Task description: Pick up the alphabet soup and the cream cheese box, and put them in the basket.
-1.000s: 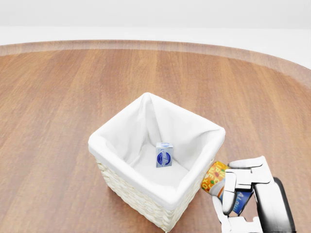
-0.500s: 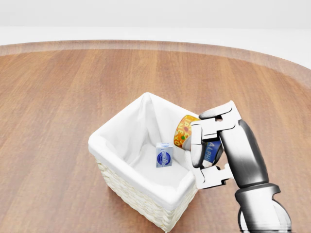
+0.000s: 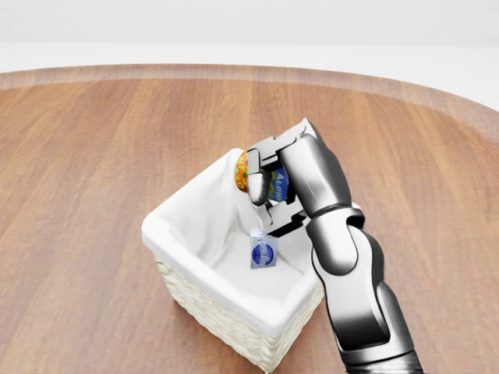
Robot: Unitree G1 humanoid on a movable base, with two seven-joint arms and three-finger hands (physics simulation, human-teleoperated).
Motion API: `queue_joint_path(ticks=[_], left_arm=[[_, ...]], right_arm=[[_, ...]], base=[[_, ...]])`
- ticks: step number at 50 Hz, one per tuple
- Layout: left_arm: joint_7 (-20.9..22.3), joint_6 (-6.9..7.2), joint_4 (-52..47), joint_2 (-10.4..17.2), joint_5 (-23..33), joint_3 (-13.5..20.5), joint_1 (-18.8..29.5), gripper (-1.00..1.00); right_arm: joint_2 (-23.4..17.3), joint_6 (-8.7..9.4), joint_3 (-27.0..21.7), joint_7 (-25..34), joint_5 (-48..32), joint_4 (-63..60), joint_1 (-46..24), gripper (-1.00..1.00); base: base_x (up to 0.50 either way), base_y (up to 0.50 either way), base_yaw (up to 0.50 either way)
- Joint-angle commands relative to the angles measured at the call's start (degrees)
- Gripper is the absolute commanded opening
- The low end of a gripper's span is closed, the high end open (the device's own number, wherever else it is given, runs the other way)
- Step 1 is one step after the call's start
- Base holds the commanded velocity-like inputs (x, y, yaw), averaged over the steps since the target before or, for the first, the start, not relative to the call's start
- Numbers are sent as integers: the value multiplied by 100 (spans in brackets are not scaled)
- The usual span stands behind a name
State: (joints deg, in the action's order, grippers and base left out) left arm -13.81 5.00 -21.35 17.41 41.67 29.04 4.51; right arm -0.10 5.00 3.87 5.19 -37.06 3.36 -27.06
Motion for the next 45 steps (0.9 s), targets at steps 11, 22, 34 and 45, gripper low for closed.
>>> queue_joint_path(ticks=[11, 22, 34, 45], left_arm=[[10, 0, 2, 6, -4, -4, 3, 100], [30, 0, -18, 9, 0, 4, 2, 100], [23, 0, -33, 8, 5, 3, 15, 100], [-47, 0, 35, 13, -26, 16, 15, 100]], right_arm=[[172, 0, 63, -627, -568, 3264, -2422, -100], [7, 0, 140, -396, -1090, 4676, -3010, -100], [24, 0, 222, 887, -1847, 5268, -3525, -100], [13, 0, 240, 1775, -1968, 5767, -3936, -100]], base=[[0, 0, 0], [0, 0, 0], [0, 0, 0], [0, 0, 0]])
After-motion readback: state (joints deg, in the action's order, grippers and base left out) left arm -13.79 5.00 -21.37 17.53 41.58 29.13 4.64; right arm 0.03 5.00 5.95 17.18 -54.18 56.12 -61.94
